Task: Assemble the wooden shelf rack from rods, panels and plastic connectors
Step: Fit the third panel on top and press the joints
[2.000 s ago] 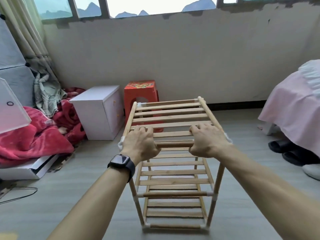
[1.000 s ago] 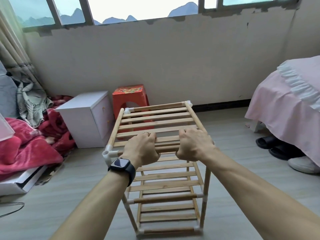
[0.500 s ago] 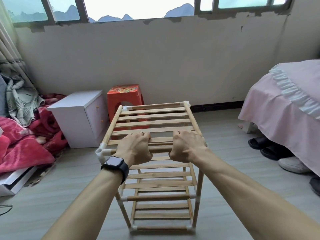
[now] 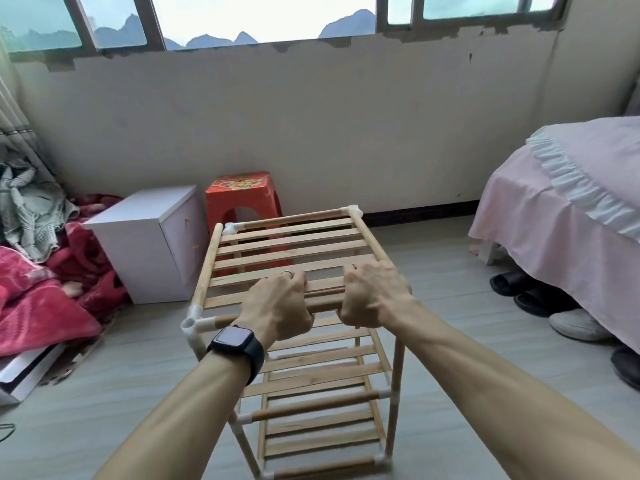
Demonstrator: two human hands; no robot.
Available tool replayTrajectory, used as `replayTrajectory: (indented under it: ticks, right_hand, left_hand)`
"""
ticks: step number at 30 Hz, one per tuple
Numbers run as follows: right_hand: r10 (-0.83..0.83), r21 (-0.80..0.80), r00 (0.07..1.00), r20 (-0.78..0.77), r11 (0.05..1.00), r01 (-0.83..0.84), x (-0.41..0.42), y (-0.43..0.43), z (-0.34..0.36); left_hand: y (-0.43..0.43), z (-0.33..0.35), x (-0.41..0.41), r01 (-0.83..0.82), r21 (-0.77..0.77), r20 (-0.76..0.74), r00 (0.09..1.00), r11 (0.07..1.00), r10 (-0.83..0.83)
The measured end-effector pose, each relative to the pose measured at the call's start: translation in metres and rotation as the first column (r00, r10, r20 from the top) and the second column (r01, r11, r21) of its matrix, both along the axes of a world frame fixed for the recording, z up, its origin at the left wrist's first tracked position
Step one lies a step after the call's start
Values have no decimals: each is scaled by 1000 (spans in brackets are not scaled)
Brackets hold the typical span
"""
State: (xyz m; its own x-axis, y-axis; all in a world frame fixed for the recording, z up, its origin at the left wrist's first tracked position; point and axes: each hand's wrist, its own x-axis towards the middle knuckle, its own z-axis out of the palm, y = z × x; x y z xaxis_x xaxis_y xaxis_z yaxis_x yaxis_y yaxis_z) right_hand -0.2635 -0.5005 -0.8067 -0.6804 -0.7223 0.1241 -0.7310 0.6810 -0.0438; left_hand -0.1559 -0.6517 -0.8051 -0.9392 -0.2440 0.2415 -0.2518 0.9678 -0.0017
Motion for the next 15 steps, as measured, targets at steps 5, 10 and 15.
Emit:
replayTrajectory:
  ticks: [5, 10, 15]
  right_hand:
    - [93, -14, 994, -52, 995, -94, -24, 17, -2]
    - [-162, 150, 958, -236, 968, 200, -78, 61, 4]
    - [-456, -120, 890, 22, 882, 455, -82, 97, 33]
  left_hand:
    - [19, 6, -3, -23, 34, 106, 994, 999, 19]
    - [10, 38, 9, 154, 369, 136, 967, 916, -217]
    - [-62, 54, 31, -121, 319, -126, 977, 940, 169]
